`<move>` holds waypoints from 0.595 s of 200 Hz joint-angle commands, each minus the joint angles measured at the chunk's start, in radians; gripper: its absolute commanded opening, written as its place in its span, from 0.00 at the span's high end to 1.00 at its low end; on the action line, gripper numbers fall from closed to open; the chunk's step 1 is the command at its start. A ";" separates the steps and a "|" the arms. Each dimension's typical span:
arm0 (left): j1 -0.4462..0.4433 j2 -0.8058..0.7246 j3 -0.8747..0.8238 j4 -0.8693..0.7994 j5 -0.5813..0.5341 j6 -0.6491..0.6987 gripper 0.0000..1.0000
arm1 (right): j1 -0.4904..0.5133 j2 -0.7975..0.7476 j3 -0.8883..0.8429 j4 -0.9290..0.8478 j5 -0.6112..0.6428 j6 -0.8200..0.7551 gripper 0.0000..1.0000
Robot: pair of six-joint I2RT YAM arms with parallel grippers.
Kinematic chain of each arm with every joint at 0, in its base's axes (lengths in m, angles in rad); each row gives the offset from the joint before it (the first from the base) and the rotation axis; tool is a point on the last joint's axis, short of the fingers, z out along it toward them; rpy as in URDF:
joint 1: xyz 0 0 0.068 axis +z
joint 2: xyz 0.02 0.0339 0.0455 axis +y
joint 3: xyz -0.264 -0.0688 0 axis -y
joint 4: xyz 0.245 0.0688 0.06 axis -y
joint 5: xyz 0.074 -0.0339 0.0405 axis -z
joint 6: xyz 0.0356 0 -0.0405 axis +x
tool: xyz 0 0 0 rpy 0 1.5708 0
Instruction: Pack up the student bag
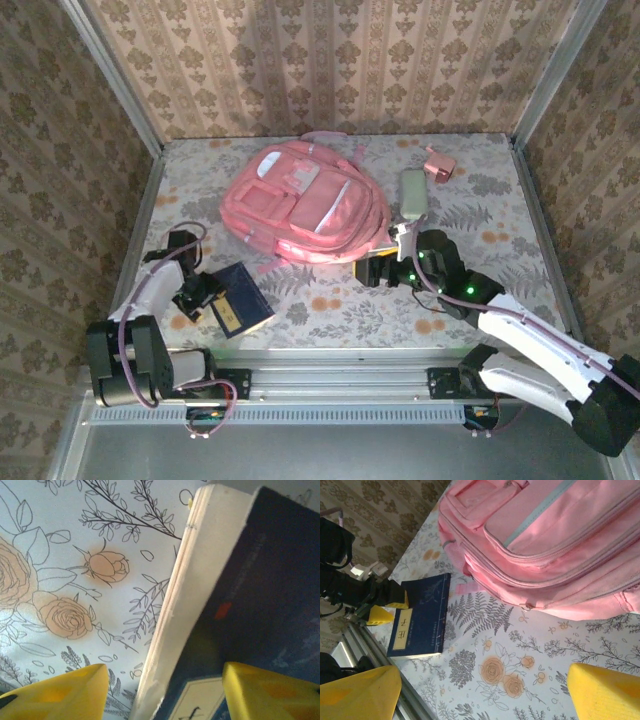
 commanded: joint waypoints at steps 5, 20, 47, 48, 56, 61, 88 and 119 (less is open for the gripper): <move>-0.064 0.028 -0.023 0.049 -0.039 -0.081 0.42 | 0.007 0.035 0.038 0.035 0.010 0.044 0.12; -0.136 0.044 -0.013 0.062 -0.053 -0.126 0.44 | 0.007 0.048 0.048 0.040 0.008 0.053 0.12; -0.251 0.089 0.012 0.082 -0.060 -0.177 0.47 | 0.008 0.077 0.072 0.012 0.003 0.054 0.12; -0.253 0.091 0.012 0.081 -0.058 -0.178 0.47 | 0.008 0.077 0.073 0.010 0.003 0.054 0.12; -0.277 0.102 0.012 0.085 -0.054 -0.193 0.48 | 0.009 0.087 0.082 -0.007 0.005 0.051 0.13; -0.290 0.107 0.008 0.092 -0.047 -0.201 0.48 | 0.011 0.093 0.083 -0.017 0.006 0.050 0.13; -0.363 0.137 -0.033 0.174 0.019 -0.250 0.53 | 0.017 0.142 0.094 -0.048 -0.019 0.048 0.13; -0.478 0.222 -0.017 0.283 0.135 -0.266 0.56 | 0.065 0.283 0.163 -0.116 -0.057 0.018 0.17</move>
